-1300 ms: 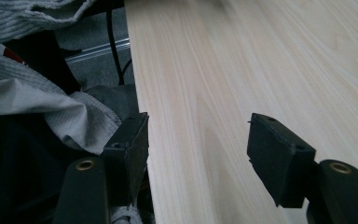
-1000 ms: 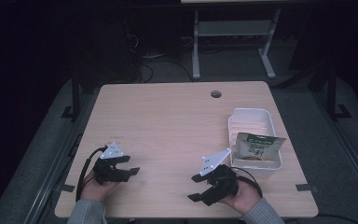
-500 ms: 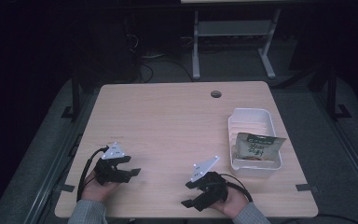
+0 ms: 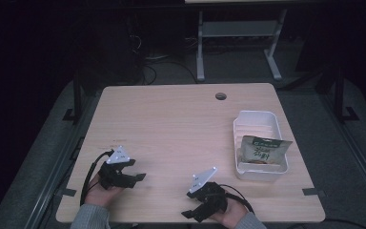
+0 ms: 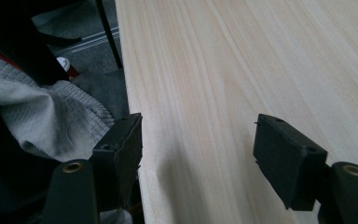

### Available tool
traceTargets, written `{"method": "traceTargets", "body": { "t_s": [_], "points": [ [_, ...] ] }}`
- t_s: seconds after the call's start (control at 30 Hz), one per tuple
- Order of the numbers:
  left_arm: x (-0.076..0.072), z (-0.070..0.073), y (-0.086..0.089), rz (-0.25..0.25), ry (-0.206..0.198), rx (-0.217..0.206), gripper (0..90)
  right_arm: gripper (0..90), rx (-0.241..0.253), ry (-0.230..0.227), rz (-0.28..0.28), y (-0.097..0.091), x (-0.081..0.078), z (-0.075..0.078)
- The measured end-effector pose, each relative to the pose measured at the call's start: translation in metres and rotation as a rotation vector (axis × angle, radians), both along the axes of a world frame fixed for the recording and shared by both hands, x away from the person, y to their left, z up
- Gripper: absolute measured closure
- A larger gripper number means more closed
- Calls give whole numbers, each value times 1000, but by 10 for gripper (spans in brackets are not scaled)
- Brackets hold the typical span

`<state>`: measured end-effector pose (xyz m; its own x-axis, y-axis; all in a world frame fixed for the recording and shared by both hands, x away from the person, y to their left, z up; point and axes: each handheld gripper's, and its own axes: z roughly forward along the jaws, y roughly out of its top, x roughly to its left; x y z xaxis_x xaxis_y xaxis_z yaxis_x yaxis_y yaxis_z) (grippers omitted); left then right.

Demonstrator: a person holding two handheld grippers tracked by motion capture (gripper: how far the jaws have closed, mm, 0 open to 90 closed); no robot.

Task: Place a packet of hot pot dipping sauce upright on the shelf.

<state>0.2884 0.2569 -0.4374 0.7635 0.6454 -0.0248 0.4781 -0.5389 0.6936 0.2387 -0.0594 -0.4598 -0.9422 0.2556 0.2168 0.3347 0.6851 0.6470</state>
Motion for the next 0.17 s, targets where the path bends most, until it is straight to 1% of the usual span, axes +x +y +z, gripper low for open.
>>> {"method": "traceTargets", "body": {
  "t_s": [0.17],
  "points": [
    [1,0,0,4,-1,-2,296,317,6,-2,-3,0,0,0]
  ]
}}
